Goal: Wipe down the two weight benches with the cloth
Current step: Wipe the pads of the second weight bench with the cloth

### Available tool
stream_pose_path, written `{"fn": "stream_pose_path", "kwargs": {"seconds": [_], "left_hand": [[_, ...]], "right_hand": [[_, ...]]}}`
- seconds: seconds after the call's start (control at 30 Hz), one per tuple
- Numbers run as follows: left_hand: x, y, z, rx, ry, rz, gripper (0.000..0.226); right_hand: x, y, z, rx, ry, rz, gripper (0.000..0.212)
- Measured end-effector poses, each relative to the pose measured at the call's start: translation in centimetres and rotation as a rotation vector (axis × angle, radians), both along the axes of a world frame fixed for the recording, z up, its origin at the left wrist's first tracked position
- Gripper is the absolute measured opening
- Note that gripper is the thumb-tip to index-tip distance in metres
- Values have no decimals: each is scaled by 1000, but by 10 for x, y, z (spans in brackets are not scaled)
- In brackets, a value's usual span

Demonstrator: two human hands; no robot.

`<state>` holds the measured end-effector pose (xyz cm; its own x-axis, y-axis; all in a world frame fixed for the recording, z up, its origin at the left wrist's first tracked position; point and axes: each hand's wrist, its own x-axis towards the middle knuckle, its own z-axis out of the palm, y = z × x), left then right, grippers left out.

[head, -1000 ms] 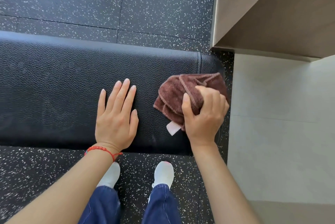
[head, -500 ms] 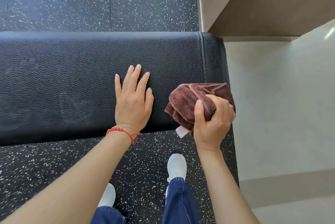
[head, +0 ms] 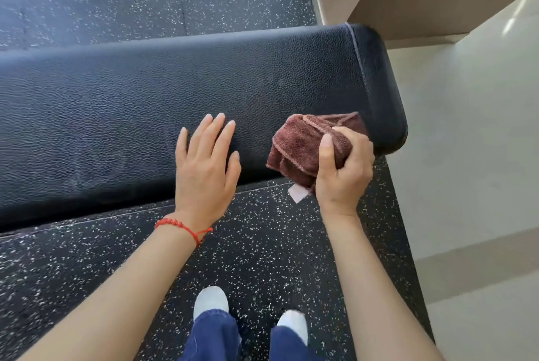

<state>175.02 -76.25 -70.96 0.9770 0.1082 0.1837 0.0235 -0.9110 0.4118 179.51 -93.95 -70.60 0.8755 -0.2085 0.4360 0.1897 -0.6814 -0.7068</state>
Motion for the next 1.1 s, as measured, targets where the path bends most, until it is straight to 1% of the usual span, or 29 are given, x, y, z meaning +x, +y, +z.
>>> {"fn": "stream_pose_path", "kwargs": {"seconds": [0.2,0.33,0.5,0.83,0.97,1.1], "left_hand": [[-12,26,-19,56,-67,51,44],[-13,26,-32,172,-135,61,43],[-11,22,-39,243,-163,134,43],[-9,21,-47,304,-239,131,52],[-8,20,-51,297,-291,160,53],[-9,18,-54,321,-338,176,53]], "right_hand": [[-9,21,-18,-27,-115,-12,28],[-7,19,-29,-64,-214,-17,29],[-8,18,-36,-26,-302,-13,29],[-2,23,-57,28,-541,-112,30],[0,20,-65,34,-613,-89,33],[1,19,-71,26,-644,-65,37]]}}
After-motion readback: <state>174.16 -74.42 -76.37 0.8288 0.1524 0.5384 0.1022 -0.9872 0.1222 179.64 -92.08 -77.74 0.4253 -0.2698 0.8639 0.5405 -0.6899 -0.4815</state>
